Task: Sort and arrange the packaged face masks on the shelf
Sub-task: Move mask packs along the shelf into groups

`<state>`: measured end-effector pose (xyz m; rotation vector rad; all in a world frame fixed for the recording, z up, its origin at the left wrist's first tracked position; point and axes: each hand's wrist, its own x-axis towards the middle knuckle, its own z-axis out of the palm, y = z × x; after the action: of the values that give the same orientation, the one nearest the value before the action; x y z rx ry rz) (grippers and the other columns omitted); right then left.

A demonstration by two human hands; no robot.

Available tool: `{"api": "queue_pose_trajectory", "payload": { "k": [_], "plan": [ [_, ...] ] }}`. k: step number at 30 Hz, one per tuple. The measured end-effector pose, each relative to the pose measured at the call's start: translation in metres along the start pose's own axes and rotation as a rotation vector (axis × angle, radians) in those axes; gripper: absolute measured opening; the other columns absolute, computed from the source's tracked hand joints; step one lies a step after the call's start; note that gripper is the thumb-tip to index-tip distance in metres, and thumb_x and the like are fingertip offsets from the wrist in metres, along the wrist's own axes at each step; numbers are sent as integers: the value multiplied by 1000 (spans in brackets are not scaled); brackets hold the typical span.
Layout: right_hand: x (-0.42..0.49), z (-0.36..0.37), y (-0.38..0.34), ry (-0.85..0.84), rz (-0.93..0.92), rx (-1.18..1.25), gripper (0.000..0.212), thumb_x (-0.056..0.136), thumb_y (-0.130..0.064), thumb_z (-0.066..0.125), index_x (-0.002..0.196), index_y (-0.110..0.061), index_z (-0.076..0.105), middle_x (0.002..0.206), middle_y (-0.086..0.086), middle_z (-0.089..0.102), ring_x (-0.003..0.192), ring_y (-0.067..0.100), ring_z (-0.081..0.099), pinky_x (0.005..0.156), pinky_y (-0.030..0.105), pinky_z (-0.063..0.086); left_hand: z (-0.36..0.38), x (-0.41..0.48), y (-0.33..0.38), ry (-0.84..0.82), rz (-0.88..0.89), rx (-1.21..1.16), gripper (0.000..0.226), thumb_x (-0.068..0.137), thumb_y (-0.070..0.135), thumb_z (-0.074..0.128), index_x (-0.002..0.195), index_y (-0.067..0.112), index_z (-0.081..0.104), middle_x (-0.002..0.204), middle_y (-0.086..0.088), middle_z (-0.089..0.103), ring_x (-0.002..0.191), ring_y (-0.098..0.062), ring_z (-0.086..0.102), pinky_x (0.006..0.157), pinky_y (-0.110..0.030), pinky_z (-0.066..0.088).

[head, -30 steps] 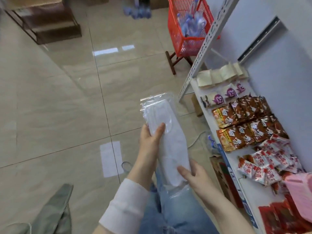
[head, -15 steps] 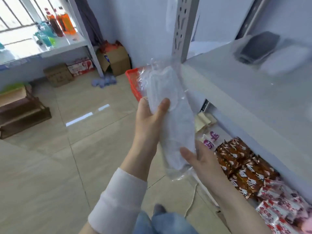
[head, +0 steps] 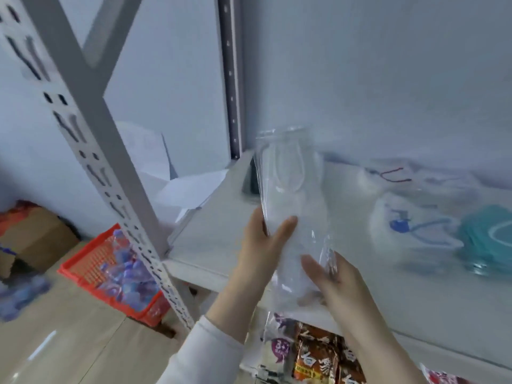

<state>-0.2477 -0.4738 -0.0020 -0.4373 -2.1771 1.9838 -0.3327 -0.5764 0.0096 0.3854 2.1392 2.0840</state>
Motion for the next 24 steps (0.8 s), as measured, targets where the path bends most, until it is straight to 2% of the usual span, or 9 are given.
{"api": "queue_pose_trajectory", "payload": {
  "k": [2,4,6,8,10,12,15,20,24],
  "plan": [
    [22,5,-5,104,68,49,13,85,-37,60,97,-35,58,88,-12,71,75,13,69,66,29,55,1,33,-1,-46,-49,21,19,87,21,65,103,11,60,93,-3,69,86,-20,66,66,-24,50],
    [47,9,-14,222,111,81,21,88,-31,59,108,-28,56,96,-5,67,77,11,66,67,32,56,3,72,2,-120,-57,86,20,88,23,63,106,13,58,94,-1,68,85,-19,65,64,-23,48],
    [75,10,-24,354,87,34,37,90,-28,57,124,-16,50,101,0,60,76,9,61,62,25,55,11,111,6,-169,-40,122,29,88,23,63,114,11,56,102,-6,67,87,-20,65,63,-23,49],
    [103,8,-33,450,53,-54,43,92,-23,56,131,-12,44,110,3,55,74,8,56,54,17,52,22,143,9,-179,-60,160,38,88,25,63,121,9,52,107,-9,65,87,-21,64,59,-23,48],
    [126,7,-38,506,67,-141,43,92,-21,55,132,-10,43,112,3,51,79,11,55,65,23,54,32,166,7,-177,-90,243,43,88,29,61,124,8,48,111,-10,63,92,-24,63,62,-27,48],
    [144,7,-34,542,98,-230,44,91,-21,55,131,-6,44,114,5,54,98,18,55,88,30,47,39,183,3,-182,-98,364,45,90,30,60,126,6,47,116,-11,60,102,-27,59,73,-30,47],
    [161,9,-24,561,162,-315,47,91,-23,55,133,-4,44,128,10,55,119,22,50,91,24,37,42,198,-3,-217,-107,536,52,90,33,59,129,3,43,125,-15,54,115,-32,52,94,-39,45],
    [172,11,-11,573,264,-394,46,91,-32,54,130,-7,50,126,8,59,116,25,54,90,28,40,46,198,-7,-343,-123,746,71,96,33,50,145,-5,17,139,-21,41,127,-35,42,103,-39,38],
    [172,13,-4,561,304,-434,46,90,-34,53,129,-9,47,121,8,61,113,27,55,92,35,45,42,190,-5,-350,-75,763,48,99,27,44,136,-2,34,136,-18,44,125,-32,42,105,-36,34]
  ]
}}
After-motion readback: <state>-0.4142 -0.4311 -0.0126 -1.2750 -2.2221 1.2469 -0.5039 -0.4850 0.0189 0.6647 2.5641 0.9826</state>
